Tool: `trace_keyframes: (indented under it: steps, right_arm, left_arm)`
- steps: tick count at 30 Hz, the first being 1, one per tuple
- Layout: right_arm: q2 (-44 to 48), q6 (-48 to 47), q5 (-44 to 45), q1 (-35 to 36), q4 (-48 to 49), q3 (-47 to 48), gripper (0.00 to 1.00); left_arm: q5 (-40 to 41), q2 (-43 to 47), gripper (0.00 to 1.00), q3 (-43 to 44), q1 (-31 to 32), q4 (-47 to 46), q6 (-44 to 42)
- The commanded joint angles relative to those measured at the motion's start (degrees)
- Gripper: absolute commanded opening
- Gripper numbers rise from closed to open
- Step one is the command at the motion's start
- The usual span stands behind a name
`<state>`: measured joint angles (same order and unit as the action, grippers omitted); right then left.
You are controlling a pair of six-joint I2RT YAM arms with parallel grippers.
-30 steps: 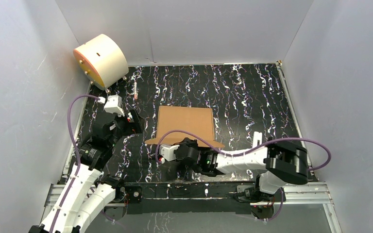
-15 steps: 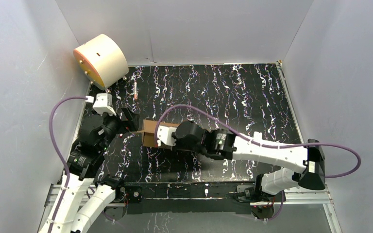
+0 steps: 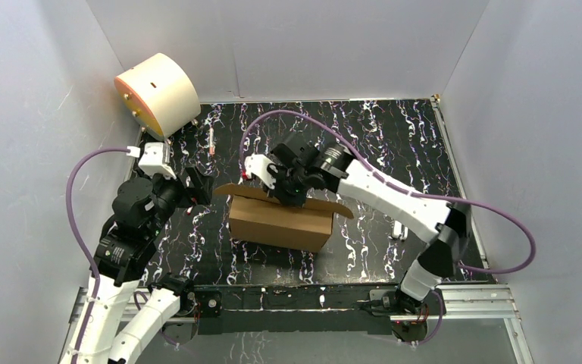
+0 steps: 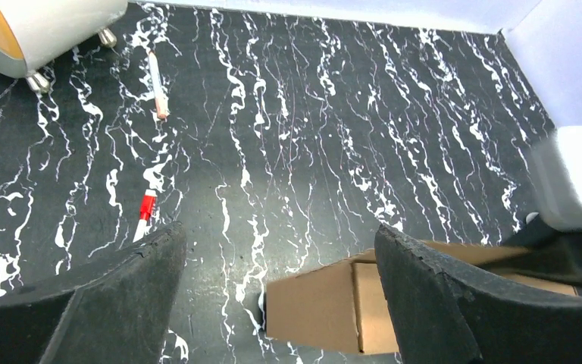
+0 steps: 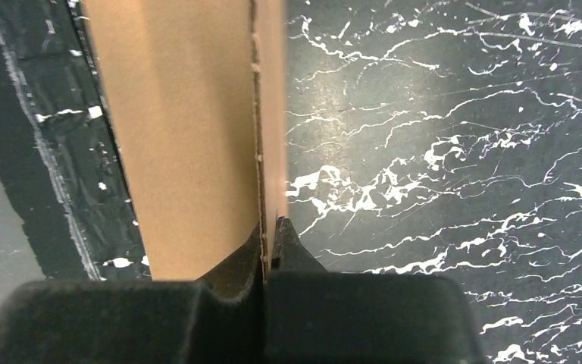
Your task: Fold the paper box
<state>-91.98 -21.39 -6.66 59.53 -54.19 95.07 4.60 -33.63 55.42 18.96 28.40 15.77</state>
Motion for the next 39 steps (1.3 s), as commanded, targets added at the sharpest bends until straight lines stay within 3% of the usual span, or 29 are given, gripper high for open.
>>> trace_keyframes:
  steps: [1, 3, 9, 14, 17, 28, 34, 39]
  right_arm:
    - [-5.98, -2.85, -6.83, -4.88, -5.90, 3.40, 0.00]
    - [-8.42, -3.59, -6.56, -7.03, -5.61, 4.33, 0.02]
    - [-13.76, -5.03, -4.89, -8.06, -8.48, 12.25, 0.26]
    - [-13.66, -5.20, -2.03, -8.11, -8.28, 15.92, 0.41]
    - [-11.78, -4.15, -0.04, -8.11, -6.54, 15.97, 0.45]
    - [2.08, 4.84, 4.26, -8.10, 1.51, 9.39, 0.64]
    - [13.20, 14.92, 12.54, -8.08, 2.27, 0.57, 0.67]
    - [21.84, 20.55, 10.73, -8.11, 2.34, -8.16, 0.68]
  left_arm:
    - [-3.01, -2.00, 0.90, -1.52, -0.26, 0.78, -1.60]
    - [-3.84, -3.03, 0.90, -2.65, -0.28, 0.50, -1.62]
    - [-6.60, -6.23, 0.90, -4.38, -0.24, -1.48, -1.68]
    - [-7.89, -10.00, 0.91, -3.27, -0.28, -2.84, -2.60]
    - [-8.75, -12.65, 0.90, -1.90, -0.24, -2.51, -3.07]
    - [-9.43, -18.62, 0.90, 4.55, -0.28, -0.72, -5.76]
    - [-11.36, -22.88, 0.90, 8.51, -0.24, 1.71, -8.29]
    - [-17.00, -24.12, 0.90, 9.05, -0.24, 2.77, -9.10]
